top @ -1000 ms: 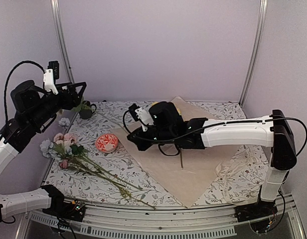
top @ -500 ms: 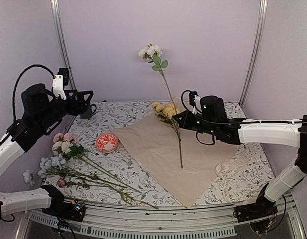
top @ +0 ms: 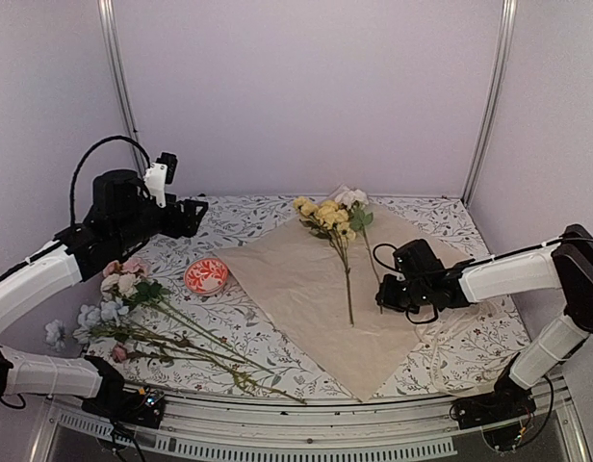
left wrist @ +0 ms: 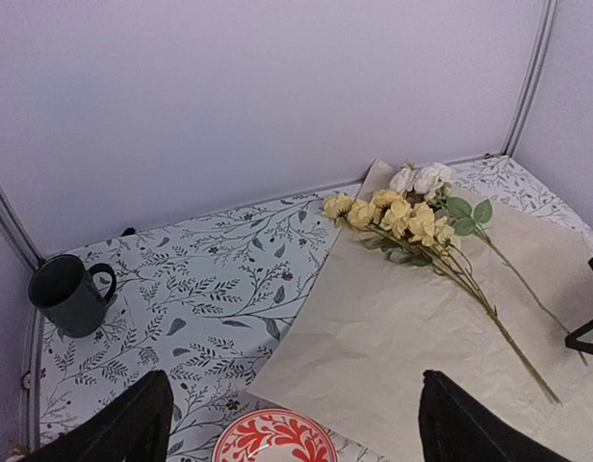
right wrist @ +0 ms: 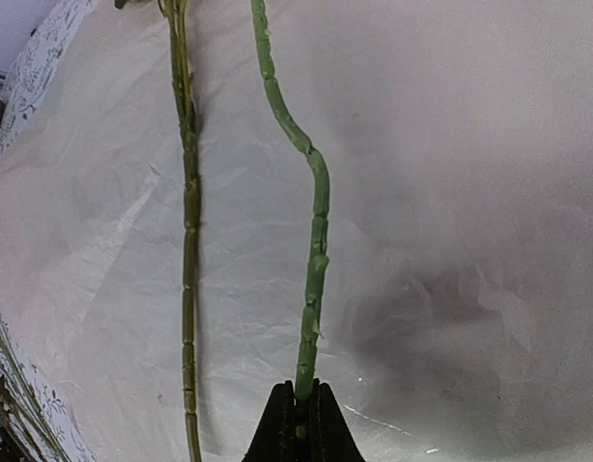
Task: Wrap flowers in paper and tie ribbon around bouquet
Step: Place the fake flower on the flattened wrapping paper, then pick up the fake flower from the corner of the board.
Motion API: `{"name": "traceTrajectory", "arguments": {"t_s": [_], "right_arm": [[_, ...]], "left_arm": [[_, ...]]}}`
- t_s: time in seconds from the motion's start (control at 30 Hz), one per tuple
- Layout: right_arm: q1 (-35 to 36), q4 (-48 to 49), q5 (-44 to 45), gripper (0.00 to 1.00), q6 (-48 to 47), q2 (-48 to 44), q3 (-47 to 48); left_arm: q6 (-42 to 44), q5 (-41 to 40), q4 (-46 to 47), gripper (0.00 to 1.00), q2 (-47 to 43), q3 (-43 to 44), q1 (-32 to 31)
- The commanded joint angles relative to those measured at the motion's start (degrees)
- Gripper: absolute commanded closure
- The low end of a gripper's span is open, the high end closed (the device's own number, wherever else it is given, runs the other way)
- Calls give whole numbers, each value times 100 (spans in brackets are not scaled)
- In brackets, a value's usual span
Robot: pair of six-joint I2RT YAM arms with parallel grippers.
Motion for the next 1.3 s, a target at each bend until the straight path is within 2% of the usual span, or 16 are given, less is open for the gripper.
{"name": "traceTrajectory", "arguments": {"t_s": [0.0,0.33,0.43,0.53,0.57,0.63,0.73,0.8,0.97,1.1,1.17,1.27], "right_arm": [[-25,30,-413,100,-54,423,139],[-30,-123,-735,100,-23,755,578],[-20,-320,-671,87,-14,628,639],[43,-531,-479,63,-43,372,761],[115,-715,-309,58,-97,305,895],[353,-1089,194,54,-193,201,1197],[966,-1344,994,53,-527,243,1815],[1382,-1211,1004,58,-1167,504,2280],[2366,-1327,10,64,-2707,1877,3987],[2973,-1607,-1266,65,-3643,2996,5211],[3202,-1857,-1427,65,-3904,3389,5681],[3410,-2491,-1077,62,-3931,3877,6298]], "left_arm": [[47,170,227,11,115,-216,177],[-156,369,224,11,139,-286,431],[-175,380,218,11,129,-295,461],[-195,398,213,11,110,-303,494],[-200,402,213,11,108,-304,503],[-202,413,213,11,95,-312,524],[-210,397,215,11,65,-325,559],[-218,387,219,11,48,-343,577],[-237,411,222,11,55,-356,616],[-246,403,222,11,47,-365,651],[-246,405,216,11,46,-366,663],[-270,440,221,11,53,-374,682]]}}
